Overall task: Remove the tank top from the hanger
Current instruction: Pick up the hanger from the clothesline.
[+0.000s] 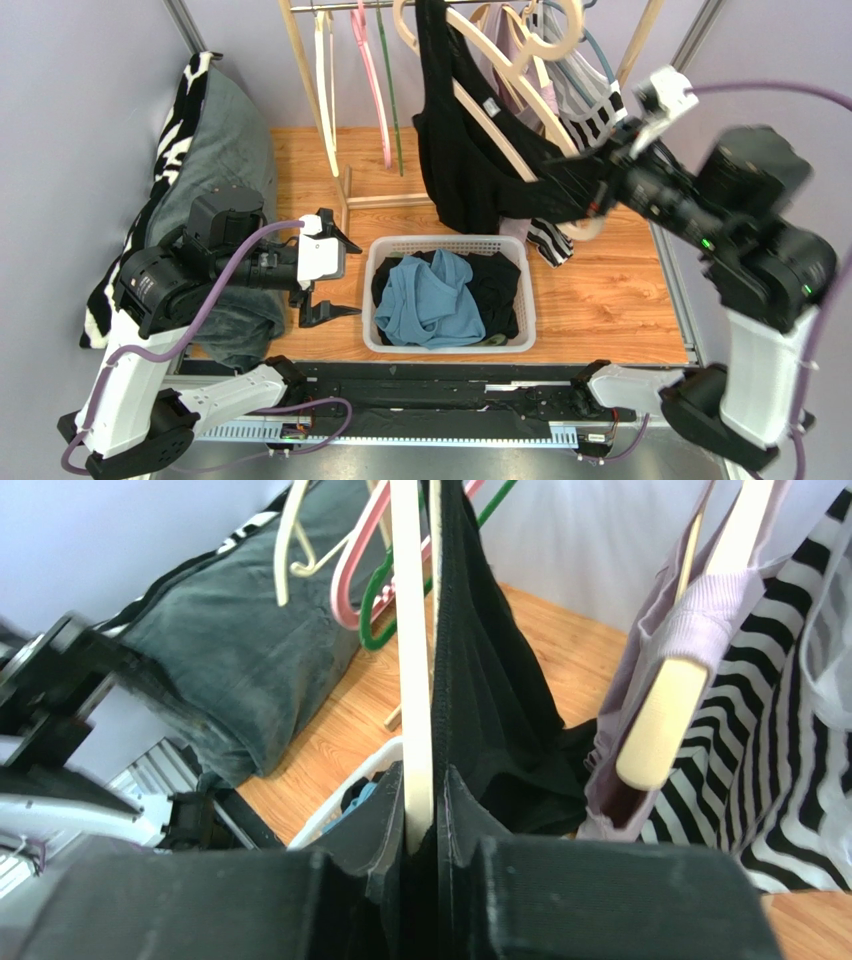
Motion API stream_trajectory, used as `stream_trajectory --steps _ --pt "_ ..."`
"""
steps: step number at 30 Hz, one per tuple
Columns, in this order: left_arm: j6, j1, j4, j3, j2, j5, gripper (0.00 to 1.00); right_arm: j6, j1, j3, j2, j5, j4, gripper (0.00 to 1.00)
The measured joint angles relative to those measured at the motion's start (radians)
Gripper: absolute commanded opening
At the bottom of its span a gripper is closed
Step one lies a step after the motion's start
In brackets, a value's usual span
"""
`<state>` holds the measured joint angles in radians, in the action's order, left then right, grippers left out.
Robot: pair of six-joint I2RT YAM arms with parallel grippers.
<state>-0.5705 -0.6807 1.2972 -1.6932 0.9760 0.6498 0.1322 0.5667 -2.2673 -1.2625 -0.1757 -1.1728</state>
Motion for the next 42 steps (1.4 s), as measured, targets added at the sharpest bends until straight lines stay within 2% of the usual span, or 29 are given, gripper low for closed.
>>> stream_trajectory --steps 5,12,16,22,25,31,36,42 --pt "0.0 0.005 0.0 0.005 -0.009 0.0 0.99 -0.029 0.0 0.205 0.192 -0.016 0.037 0.0" --pt "0.0 0.016 0.0 0.007 -0.013 0.002 0.99 -0.051 0.0 0.338 0.262 -0.013 0.095 0.0" --pt "0.006 0.032 -0.001 0.011 -0.011 0.012 0.99 -0.042 0.0 0.332 0.282 -0.063 0.258 0.0" --pt "0.008 0.047 -0.001 0.012 -0.013 0.02 0.99 -0.011 0.0 0.149 0.263 -0.188 0.471 0.0" --pt "0.008 0.054 -0.004 0.019 -0.018 0.024 0.99 -0.01 0.0 0.098 0.272 -0.231 0.515 0.0" --pt "0.008 0.062 -0.005 0.026 -0.023 0.035 0.99 -0.057 0.0 0.162 0.323 -0.229 0.482 0.0" --pt "0.011 0.068 -0.006 0.026 -0.023 0.05 0.99 -0.101 0.0 0.265 0.332 -0.174 0.378 0.0" --pt "0.012 0.073 -0.006 0.026 -0.023 0.057 0.99 -0.161 0.0 0.249 0.295 -0.118 0.302 0.0"
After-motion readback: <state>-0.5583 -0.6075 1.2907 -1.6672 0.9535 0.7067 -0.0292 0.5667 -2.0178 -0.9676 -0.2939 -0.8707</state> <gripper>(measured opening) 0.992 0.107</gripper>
